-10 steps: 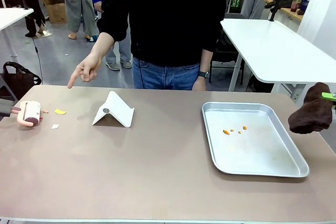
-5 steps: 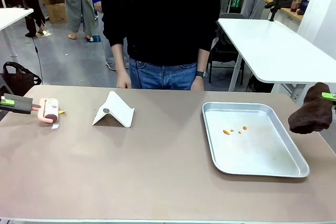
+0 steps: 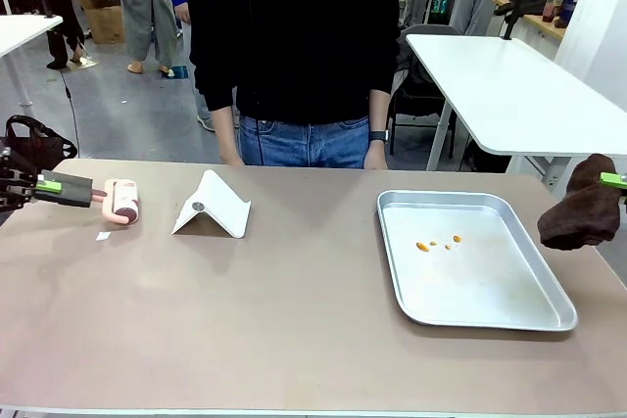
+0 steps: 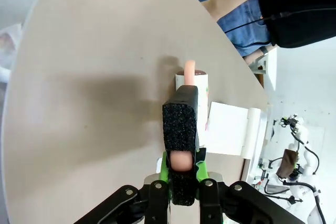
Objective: Clean the surface of the table.
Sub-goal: If a person points to the right, clean the right side of the table with your right hand, and if they point to the left, clean the left side with your left hand, then clean the area not pointed to by the person.
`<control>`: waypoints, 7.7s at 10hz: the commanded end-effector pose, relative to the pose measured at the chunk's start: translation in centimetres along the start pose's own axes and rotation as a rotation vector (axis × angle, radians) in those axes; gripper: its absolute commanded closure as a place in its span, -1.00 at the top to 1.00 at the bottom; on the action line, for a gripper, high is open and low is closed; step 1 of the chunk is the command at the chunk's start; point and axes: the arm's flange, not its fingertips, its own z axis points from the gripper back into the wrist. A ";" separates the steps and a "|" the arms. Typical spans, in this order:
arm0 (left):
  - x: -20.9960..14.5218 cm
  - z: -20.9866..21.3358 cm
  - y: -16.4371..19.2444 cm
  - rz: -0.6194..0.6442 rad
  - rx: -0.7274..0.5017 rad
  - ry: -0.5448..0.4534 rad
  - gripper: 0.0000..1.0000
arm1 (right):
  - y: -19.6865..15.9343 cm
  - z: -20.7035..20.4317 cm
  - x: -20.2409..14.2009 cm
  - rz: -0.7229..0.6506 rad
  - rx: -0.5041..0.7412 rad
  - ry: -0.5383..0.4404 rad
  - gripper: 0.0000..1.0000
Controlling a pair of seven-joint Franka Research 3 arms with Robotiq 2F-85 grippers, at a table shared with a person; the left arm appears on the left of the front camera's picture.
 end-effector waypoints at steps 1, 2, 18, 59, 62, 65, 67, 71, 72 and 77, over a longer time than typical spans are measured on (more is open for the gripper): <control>-0.9 -0.7 0.1 0.011 -0.034 0.011 -0.59 | 0.3 0.2 -0.1 0.004 0.016 0.006 -1.00; -1.8 0.7 -0.8 -0.007 -0.099 0.028 -0.59 | 0.3 0.2 -0.1 0.004 0.016 0.006 -1.00; -13.7 21.4 3.7 -0.055 -0.443 0.089 -0.59 | 0.3 0.2 -0.1 0.004 0.016 0.006 -1.00; -16.8 22.9 4.0 -0.169 -0.589 0.354 -0.59 | 0.3 0.2 -0.1 0.004 0.016 0.006 -1.00; -17.7 19.2 2.9 -0.145 -0.554 0.355 -0.59 | 0.3 0.2 -0.1 0.004 0.016 0.006 -1.00; -17.7 19.2 2.9 -0.145 -0.554 0.355 -0.59 | 0.3 0.2 -0.1 0.004 0.016 0.006 -1.00; -17.7 19.2 2.9 -0.145 -0.554 0.355 -0.59 | 0.3 0.2 -0.1 0.004 0.016 0.006 -1.00; -17.7 19.2 2.9 -0.145 -0.554 0.355 -0.59 | 0.3 0.2 -0.1 0.004 0.016 0.006 -1.00; -17.7 19.2 2.9 -0.145 -0.554 0.355 -0.59 | 0.0 0.0 0.0 -0.001 0.001 0.001 -0.73; -17.7 19.2 2.9 -0.145 -0.554 0.355 -0.59 | 4.2 -6.4 2.9 0.127 -0.472 0.203 -0.73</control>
